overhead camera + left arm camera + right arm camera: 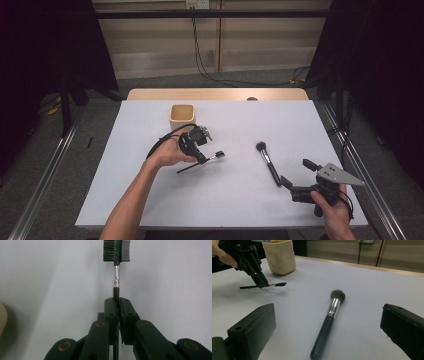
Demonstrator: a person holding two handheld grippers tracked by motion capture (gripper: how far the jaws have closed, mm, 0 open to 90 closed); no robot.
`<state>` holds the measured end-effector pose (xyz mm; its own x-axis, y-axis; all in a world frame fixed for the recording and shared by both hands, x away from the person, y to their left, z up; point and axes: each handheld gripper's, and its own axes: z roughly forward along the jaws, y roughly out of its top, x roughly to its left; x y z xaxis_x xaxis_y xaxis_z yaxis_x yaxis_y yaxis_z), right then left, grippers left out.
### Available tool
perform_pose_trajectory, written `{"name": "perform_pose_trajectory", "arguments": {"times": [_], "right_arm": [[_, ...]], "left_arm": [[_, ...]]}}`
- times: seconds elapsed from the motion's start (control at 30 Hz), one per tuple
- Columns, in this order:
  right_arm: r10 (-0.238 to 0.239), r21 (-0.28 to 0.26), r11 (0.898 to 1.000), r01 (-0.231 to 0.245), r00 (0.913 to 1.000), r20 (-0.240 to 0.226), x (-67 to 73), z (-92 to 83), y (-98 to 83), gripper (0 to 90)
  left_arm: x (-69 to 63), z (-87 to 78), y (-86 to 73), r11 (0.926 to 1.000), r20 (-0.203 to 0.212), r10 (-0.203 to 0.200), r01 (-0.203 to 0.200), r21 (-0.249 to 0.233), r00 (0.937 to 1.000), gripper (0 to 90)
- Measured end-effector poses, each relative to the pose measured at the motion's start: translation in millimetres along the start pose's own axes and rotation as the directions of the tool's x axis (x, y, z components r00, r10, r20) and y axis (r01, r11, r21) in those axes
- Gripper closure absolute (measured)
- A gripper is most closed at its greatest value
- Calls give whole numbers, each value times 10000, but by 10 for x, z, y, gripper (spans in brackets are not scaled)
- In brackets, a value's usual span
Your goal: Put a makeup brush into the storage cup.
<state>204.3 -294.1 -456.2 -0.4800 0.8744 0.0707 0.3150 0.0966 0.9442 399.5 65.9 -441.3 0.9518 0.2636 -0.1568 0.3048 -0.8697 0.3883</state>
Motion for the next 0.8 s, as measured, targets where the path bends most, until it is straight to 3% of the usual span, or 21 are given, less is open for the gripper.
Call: {"name": "perform_pose_trajectory", "arguments": {"times": [0.27,0.43,0.5,0.6,0.73,0.8], "right_arm": [[-5,-4,10000,5,10000,-11,3,3,1,0],[48,-73,10000,-49,10000,-27,7,-2,4,0],[39,-75,10000,-39,10000,-26,9,0,5,0],[41,-83,10000,-41,10000,-28,11,-1,6,0],[37,-82,10000,-37,10000,-12,8,0,6,0],[35,-85,10000,-35,10000,-21,9,1,6,0]], "left_arm": [[-3,-152,-40,9957,-86,-324,316,-867,9994,857],[-60,-226,-71,9894,-214,-34,3,-1454,9998,857],[-79,-253,-85,9857,-375,-40,-24,-1685,9993,857],[-97,-277,-116,9763,-302,-220,150,-2158,9993,857],[-102,-264,-164,9730,-348,-325,237,-2294,9989,857],[-114,-255,-186,9655,-263,-466,383,-2574,9986,857]]}}
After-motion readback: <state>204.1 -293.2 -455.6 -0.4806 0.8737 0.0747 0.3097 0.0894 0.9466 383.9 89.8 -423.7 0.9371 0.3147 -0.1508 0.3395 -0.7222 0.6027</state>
